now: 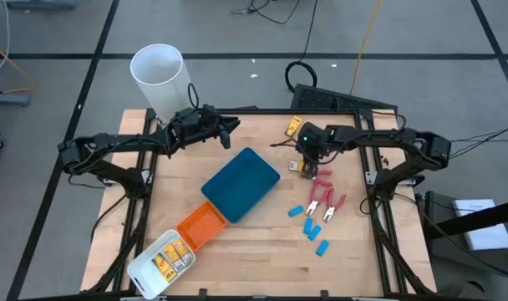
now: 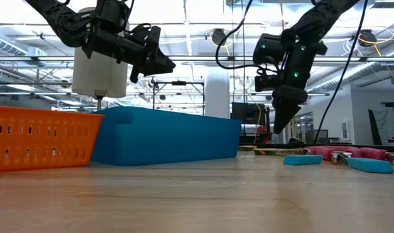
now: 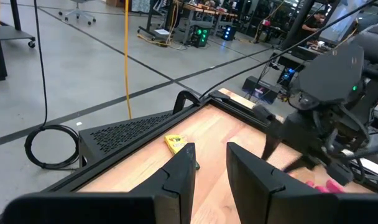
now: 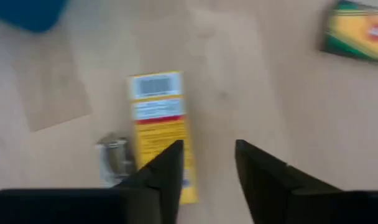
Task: Pick & Place School Supplies
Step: Put the yellow crayon box into the white bin
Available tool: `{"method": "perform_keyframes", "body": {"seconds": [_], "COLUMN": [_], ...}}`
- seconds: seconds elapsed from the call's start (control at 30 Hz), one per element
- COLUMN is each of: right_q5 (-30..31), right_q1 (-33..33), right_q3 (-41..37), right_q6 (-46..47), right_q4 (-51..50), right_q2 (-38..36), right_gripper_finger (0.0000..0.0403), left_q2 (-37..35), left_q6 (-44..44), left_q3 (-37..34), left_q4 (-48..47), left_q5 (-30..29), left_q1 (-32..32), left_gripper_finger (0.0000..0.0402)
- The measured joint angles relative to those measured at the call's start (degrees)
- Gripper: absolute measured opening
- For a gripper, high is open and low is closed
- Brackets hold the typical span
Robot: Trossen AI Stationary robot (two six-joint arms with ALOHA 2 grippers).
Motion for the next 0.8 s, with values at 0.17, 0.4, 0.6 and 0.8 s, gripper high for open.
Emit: {"method": "perform_keyframes", "body": {"seconds": [0.17, 0.4, 0.6, 0.8], "right_q5": [-2.3, -2.3, -7.2, -7.5], "right_q1": [1.3, 1.5, 1.6, 1.9], "right_q3": [-7.3, -12.6, -15.2, -15.4], "right_q6": [-0.7, 4.2, 3.9, 1.2], "right_q4": [9.5, 15.5, 15.5, 15.6], "right_q2": [0.0, -0.2, -0.2, -0.1], "right_gripper_finger": [0.0196, 0.0235, 0.024, 0.0236], "left_q2": [0.0, 0.0, 0.0, 0.0], "left_q6": [0.0, 0.0, 0.0, 0.0], "left_q3": [0.0, 0.0, 0.0, 0.0], "left_q4": [0.0, 0.0, 0.0, 0.0], "left_q5": [0.0, 0.0, 0.0, 0.0], "left_q1": [0.0, 0.0, 0.0, 0.0], "left_gripper_finger": [0.0093, 0.0093, 0.0093, 0.0093]}}
